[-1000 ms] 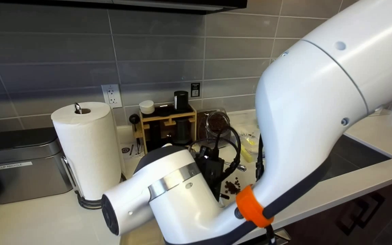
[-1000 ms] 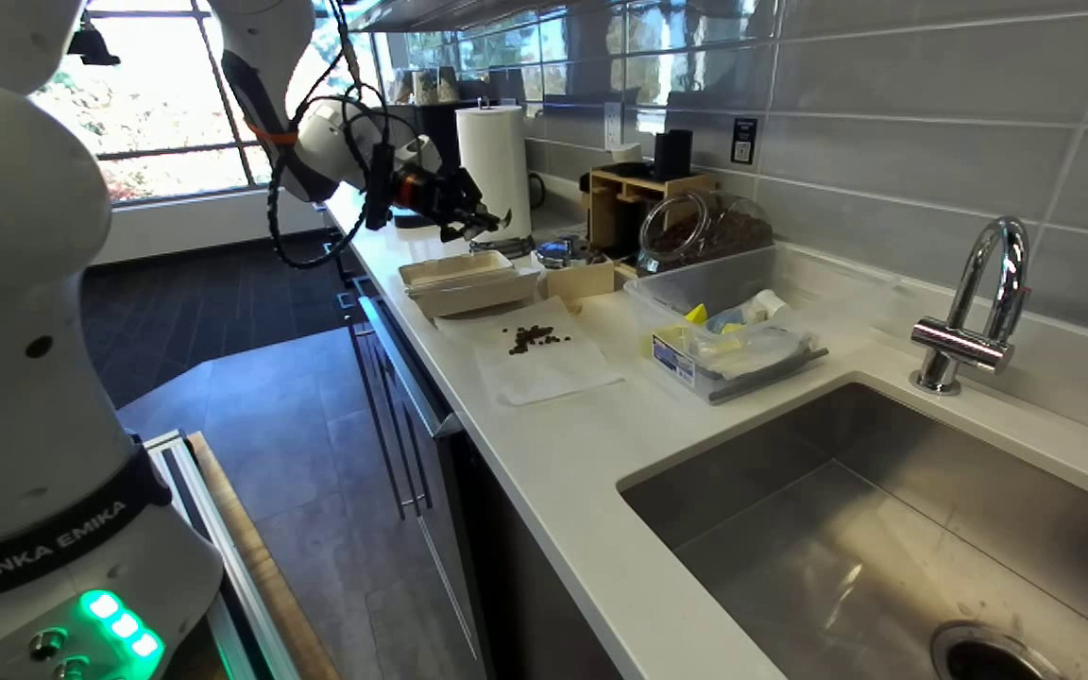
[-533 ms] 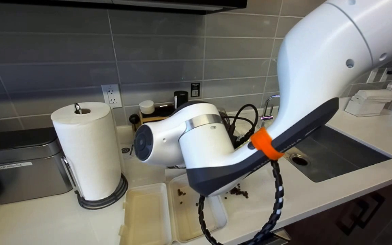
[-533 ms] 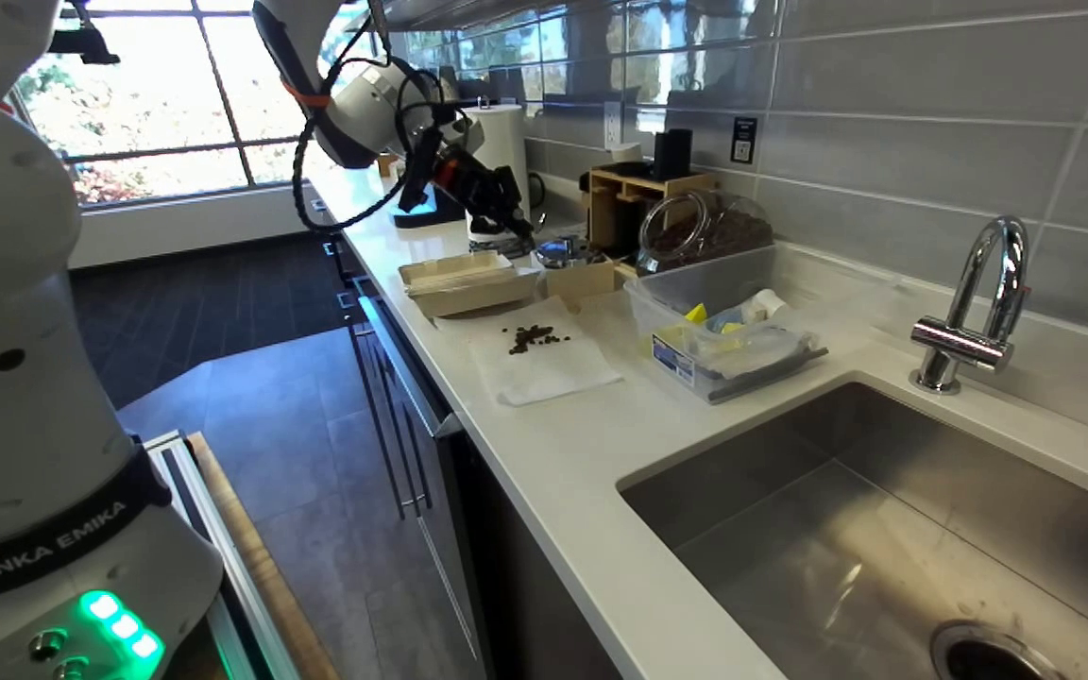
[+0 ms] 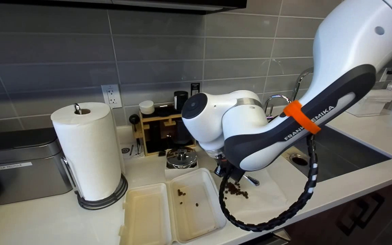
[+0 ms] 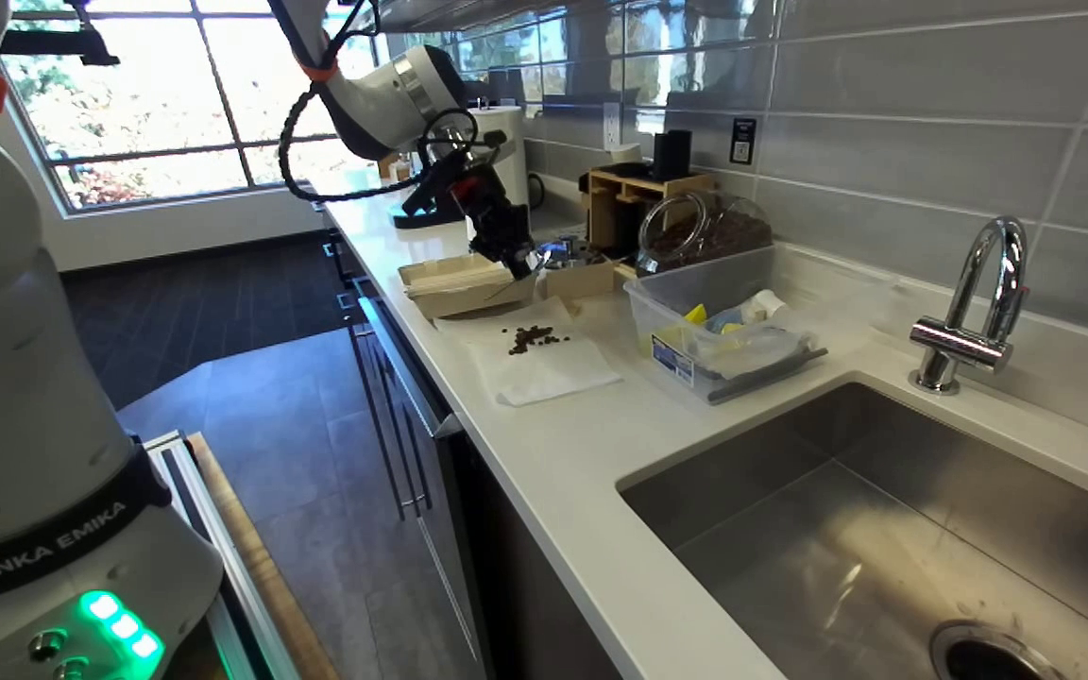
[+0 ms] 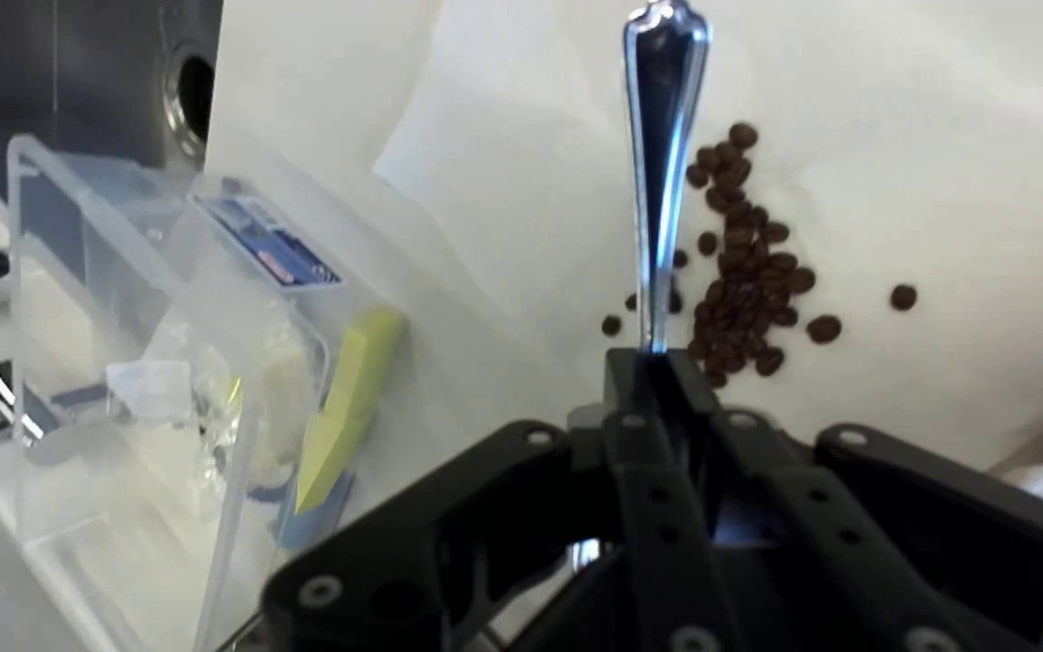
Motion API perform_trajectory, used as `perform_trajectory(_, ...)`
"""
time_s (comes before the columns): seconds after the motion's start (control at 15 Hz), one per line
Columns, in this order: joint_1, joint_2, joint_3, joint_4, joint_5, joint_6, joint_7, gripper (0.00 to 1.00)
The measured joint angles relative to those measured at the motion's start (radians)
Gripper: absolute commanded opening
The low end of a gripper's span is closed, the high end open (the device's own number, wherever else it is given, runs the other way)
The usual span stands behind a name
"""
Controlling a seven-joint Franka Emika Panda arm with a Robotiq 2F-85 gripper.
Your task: Use the silver spoon to put the coffee beans from the napkin into the food pack.
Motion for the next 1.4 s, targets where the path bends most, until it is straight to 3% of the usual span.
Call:
perform_trajectory(0.27,-0.013,-0.079,-0.014,-0.082,0.171,-0.008,-0.035,0.02)
perform_trajectory(0.33,-0.013,-0.096,-0.019,-0.095,0.202,-0.016,-0.040,0.08)
perform_trajectory(0.67,-0.003,-0.100,-0.031,-0.094,0.207,-0.019,-0.041,0.08)
perform_trajectory(0.73,-0.002,-0.100,-0.032,-0.094,0.207,-0.019,-0.041,0.02)
perform_trajectory(0.87,-0.002,-0.100,-0.032,-0.094,0.209,-0.019,-0.048,0.02)
perform_trajectory(1.4,-0.060,-0.104,-0.077,-0.084,0.402,-0.017,-0.302,0.02)
